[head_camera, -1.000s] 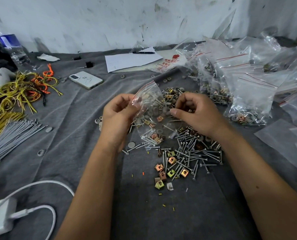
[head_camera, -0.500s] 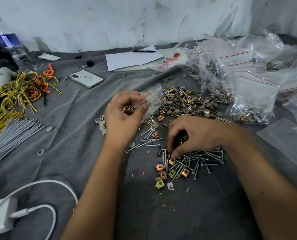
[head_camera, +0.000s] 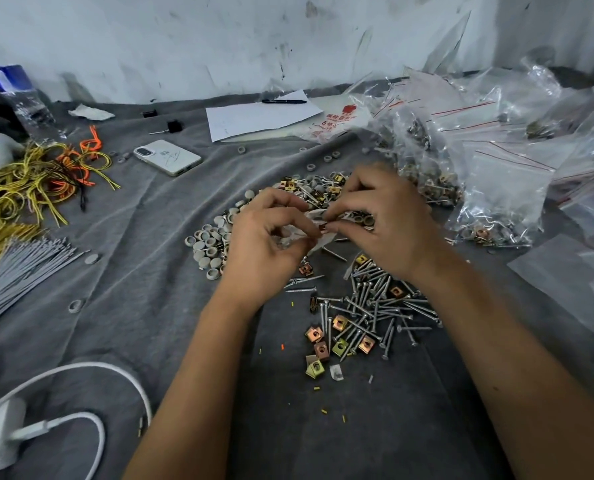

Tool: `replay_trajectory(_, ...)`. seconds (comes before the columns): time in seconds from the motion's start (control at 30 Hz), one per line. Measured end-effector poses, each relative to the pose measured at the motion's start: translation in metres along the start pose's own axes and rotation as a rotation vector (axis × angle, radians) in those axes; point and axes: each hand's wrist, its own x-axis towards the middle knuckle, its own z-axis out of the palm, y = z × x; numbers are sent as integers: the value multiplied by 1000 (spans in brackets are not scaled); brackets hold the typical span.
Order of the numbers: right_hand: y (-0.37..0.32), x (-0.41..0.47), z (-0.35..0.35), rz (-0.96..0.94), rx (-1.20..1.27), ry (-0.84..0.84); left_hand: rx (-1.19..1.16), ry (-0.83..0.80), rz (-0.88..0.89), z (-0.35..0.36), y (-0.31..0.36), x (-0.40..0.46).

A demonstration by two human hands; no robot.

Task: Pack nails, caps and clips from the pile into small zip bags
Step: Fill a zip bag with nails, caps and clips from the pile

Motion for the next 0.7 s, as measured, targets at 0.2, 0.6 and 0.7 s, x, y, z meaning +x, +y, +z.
replay_trajectory(0.2,7,0,-7,131,111,226,-166,38,-80,-4,0,1)
replay_trajectory(0.6,38,-10,3,399,-242,-25,-1042,341,-148,-34,14,8)
replay_trajectory(0.7,41,-11,8,412,-304,-78,-1118,364,-153,-40,16,10)
